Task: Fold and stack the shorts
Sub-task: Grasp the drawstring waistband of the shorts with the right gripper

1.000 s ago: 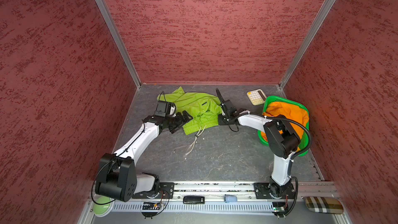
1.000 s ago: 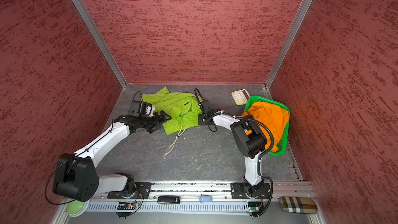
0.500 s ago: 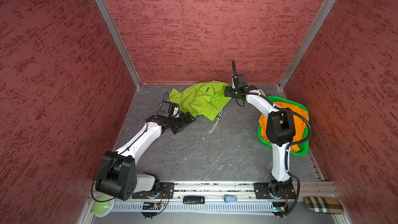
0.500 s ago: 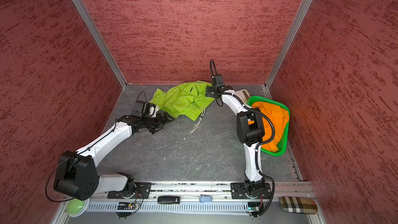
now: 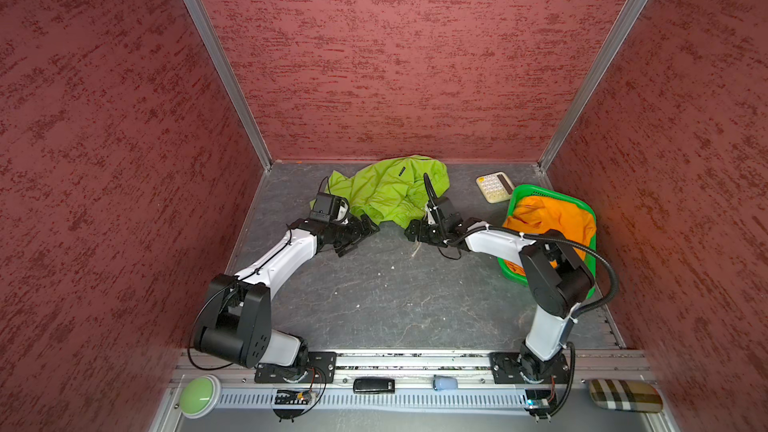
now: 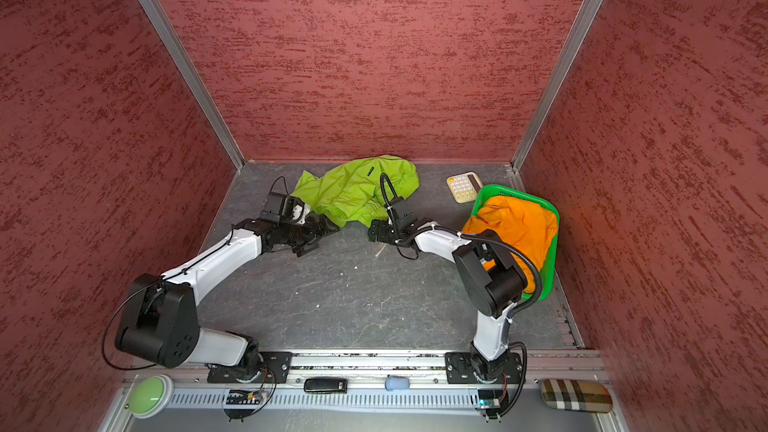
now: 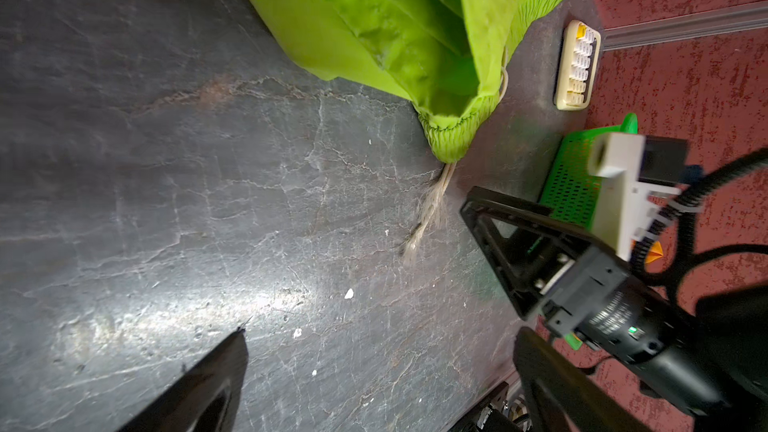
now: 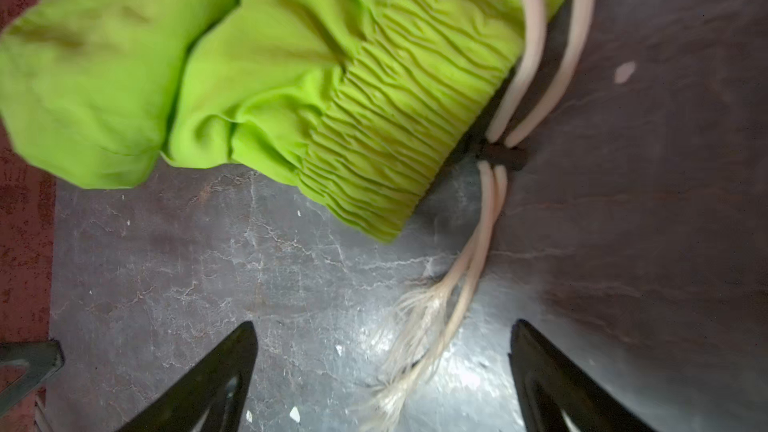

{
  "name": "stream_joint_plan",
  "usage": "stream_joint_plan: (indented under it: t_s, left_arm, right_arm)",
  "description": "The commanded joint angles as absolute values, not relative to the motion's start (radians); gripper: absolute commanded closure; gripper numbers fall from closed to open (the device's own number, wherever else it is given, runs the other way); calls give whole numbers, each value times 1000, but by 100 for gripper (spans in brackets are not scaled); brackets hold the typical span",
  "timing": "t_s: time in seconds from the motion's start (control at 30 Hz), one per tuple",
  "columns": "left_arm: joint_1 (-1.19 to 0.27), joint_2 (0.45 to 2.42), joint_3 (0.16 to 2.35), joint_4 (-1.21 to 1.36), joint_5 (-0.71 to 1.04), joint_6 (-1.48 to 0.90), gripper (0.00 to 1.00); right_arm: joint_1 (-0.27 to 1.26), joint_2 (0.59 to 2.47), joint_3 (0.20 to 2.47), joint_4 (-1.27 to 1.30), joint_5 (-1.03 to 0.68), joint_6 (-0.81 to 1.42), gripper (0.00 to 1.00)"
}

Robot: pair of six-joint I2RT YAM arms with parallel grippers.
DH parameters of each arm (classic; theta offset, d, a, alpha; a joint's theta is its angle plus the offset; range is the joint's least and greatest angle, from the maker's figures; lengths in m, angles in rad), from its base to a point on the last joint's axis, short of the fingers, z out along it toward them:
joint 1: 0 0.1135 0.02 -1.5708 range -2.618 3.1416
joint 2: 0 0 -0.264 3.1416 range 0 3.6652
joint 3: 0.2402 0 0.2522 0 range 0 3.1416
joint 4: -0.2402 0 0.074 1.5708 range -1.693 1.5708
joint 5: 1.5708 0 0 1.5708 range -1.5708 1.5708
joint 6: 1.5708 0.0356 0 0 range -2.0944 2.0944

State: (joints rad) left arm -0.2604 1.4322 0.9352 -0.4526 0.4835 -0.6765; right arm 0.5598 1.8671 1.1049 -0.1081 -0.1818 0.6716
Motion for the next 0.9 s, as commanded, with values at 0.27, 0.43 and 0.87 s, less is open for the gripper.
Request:
stream_joint_plan:
  t_s: [0.27,0.43,0.87]
  left_arm:
    - [-244,1351,916,-475,492,-654,1]
    - [-232,1342,928,-488,500,-649,1]
    - [-232,1351,984,-430,538,-703,1]
  right_arm:
    - [555,2060,1247,132,-227,805,37]
    - [554,2080,1321,3,-124,743,91]
    - [548,1970,1962,-633,160,231,100]
